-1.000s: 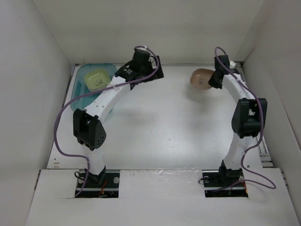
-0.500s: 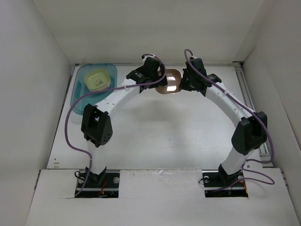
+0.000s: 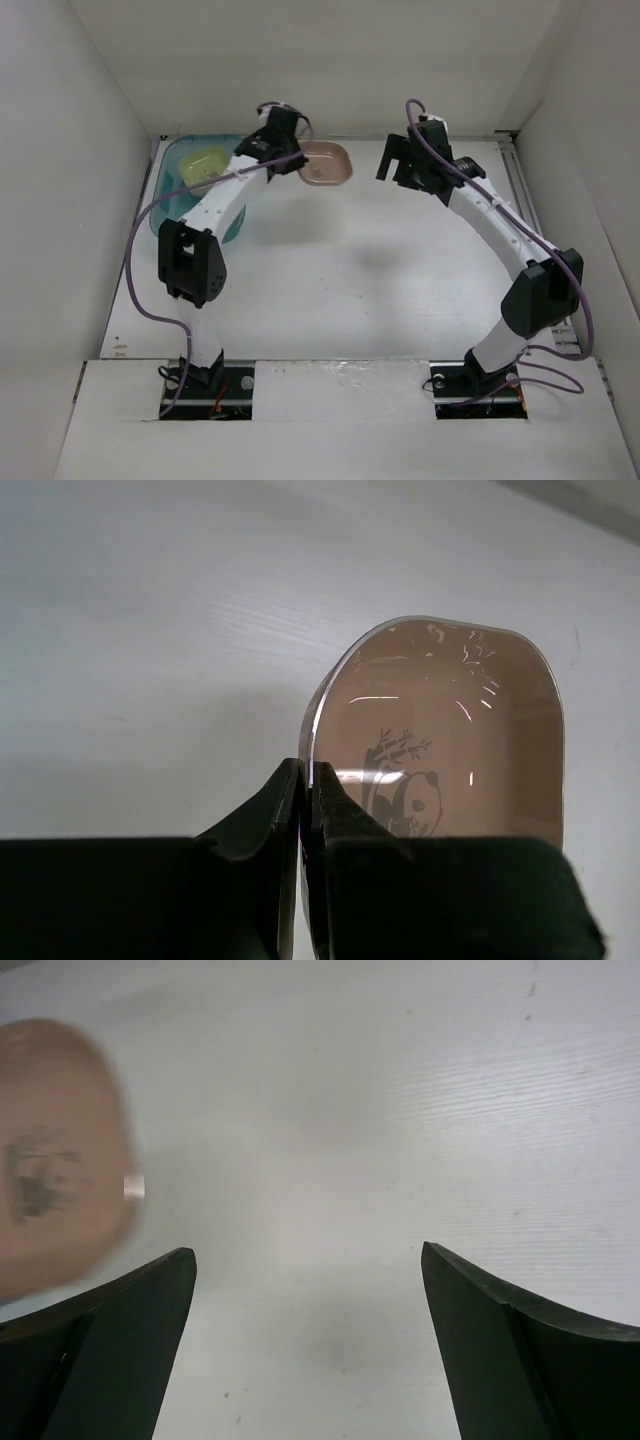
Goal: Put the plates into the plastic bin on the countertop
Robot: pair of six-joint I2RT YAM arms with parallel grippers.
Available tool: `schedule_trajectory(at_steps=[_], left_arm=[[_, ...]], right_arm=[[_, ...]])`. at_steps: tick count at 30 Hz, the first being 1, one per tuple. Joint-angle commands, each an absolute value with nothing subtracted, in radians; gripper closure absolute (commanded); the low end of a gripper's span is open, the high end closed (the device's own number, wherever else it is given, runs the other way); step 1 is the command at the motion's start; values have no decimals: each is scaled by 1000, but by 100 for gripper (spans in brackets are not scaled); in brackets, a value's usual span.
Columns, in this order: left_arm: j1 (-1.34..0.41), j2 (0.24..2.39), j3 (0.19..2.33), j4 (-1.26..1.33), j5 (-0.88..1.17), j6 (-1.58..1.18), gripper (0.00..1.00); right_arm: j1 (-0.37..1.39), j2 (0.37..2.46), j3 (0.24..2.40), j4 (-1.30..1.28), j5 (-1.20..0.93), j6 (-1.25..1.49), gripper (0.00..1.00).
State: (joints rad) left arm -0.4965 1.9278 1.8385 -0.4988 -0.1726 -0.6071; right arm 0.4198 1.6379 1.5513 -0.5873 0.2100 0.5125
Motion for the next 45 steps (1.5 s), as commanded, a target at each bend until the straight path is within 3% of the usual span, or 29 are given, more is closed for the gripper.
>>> schedule_trajectory(at_steps=[1, 6, 9, 15, 19, 23, 24, 27, 28, 30, 33, 35, 41, 43, 45], left_arm=[[-275, 1806, 1812, -488, -134, -615, 100], [28, 1724, 1675, -407, -63, -710, 100], [118, 1724, 1635, -381, -135, -794, 100], [208, 1782, 1601, -282, -125, -815, 100], [218, 1916, 1730, -287, -108, -741, 100], [218, 1927, 1686, -261, -98, -741, 100], [218, 1918, 1674, -249, -98, -741, 95], [218, 1917, 1670, -247, -98, -741, 64], [218, 1917, 1671, -247, -88, -741, 42], [218, 1892, 1696, -274, -87, -732, 19], [183, 1791, 1697, -284, -121, -718, 1], [155, 1735, 1735, -340, -130, -707, 1], [107, 1553, 1890, -592, -124, -615, 1], [107, 1475, 1856, -637, -71, -591, 1], [107, 1292, 1679, -577, -45, -558, 1]], right_arm=[[355, 1603, 1542, -520, 203, 486, 0], [322, 1592, 1441, -472, 138, 474, 0], [322, 1592, 1390, -422, 88, 453, 0], [292, 1592, 1324, -331, -61, 442, 0], [291, 1565, 1284, -321, -61, 422, 0], [281, 1555, 1273, -311, -83, 413, 0], [281, 1545, 1273, -311, -83, 413, 0], [281, 1545, 1282, -311, -94, 413, 0], [281, 1536, 1282, -311, -103, 402, 0], [281, 1536, 1301, -321, -103, 402, 0], [299, 1511, 1310, -330, -89, 402, 0], [316, 1474, 1310, -359, -66, 402, 0], [537, 1333, 1431, -572, 312, 393, 0], [636, 1264, 1463, -667, 421, 393, 0], [699, 1183, 1488, -716, 486, 405, 0]])
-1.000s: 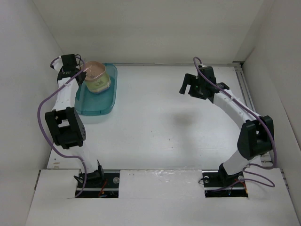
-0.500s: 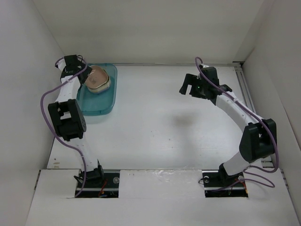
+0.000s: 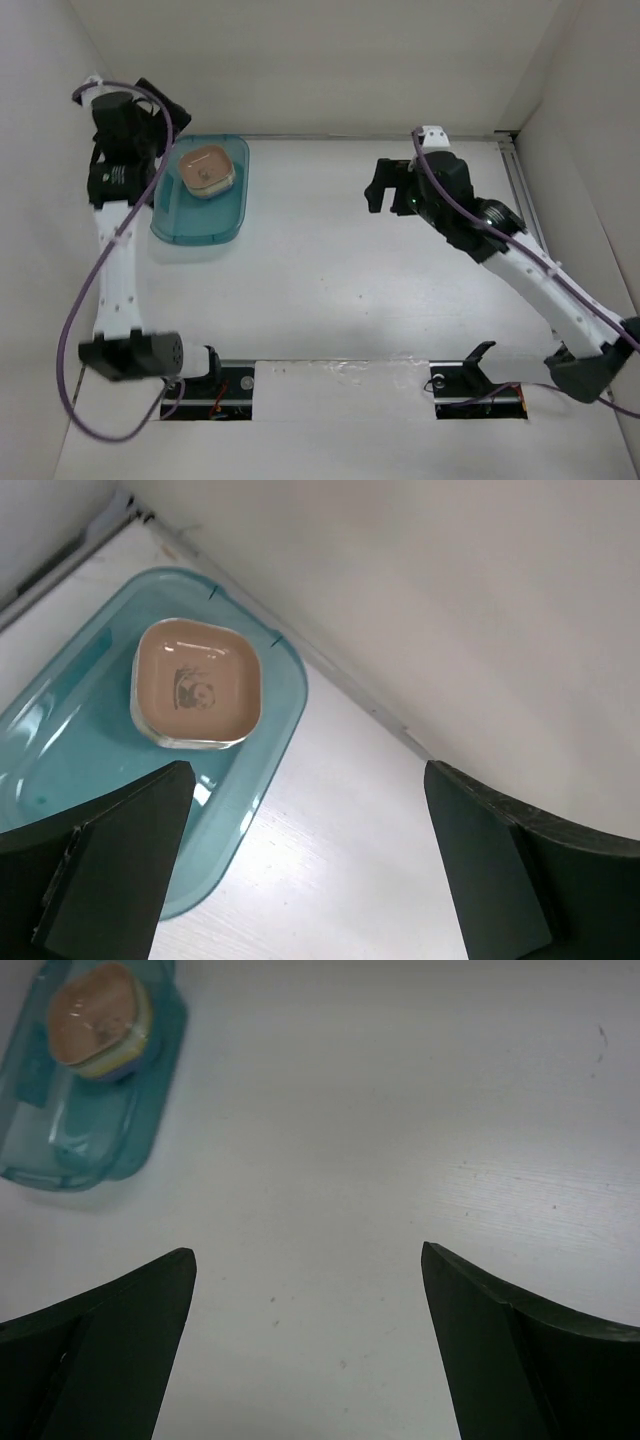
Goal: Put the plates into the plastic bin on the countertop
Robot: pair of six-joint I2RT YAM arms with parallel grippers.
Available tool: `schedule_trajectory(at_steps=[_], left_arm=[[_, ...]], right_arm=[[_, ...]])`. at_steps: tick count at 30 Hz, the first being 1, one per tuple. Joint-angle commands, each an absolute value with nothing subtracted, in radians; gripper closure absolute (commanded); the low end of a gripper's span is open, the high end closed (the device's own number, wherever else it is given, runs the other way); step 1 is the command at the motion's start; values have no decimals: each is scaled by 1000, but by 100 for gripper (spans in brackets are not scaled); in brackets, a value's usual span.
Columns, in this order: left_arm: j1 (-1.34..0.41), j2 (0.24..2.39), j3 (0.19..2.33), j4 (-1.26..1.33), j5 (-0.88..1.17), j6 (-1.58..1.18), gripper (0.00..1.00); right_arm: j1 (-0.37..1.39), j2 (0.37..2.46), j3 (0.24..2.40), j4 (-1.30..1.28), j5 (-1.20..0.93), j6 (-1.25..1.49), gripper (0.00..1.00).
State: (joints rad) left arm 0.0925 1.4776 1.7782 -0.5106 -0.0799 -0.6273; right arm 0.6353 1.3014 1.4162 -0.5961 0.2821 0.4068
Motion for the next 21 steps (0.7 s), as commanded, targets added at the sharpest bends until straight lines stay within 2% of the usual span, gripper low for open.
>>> schedule_trajectory(at_steps=[1, 2, 5, 6, 10, 21], left_arm=[[107, 1225, 1611, -549, -44, -530, 1], [107, 1097, 1489, -529, -44, -506, 1], [107, 910, 1300, -479, -83, -524, 1], [107, 785, 1166, -465, -69, -534, 1], [107, 568, 968, -453, -43, -546, 1], [107, 546, 891, -416, 43, -508, 1]], right_arm=[[724, 1154, 1488, -760, 514, 416, 0], [767, 1125, 1488, -779, 564, 416, 0], [813, 1007, 1488, -856, 645, 430, 0], [813, 974, 1461, -865, 667, 430, 0], [813, 803, 1394, -884, 693, 430, 0], [848, 713, 1381, -925, 744, 423, 0]])
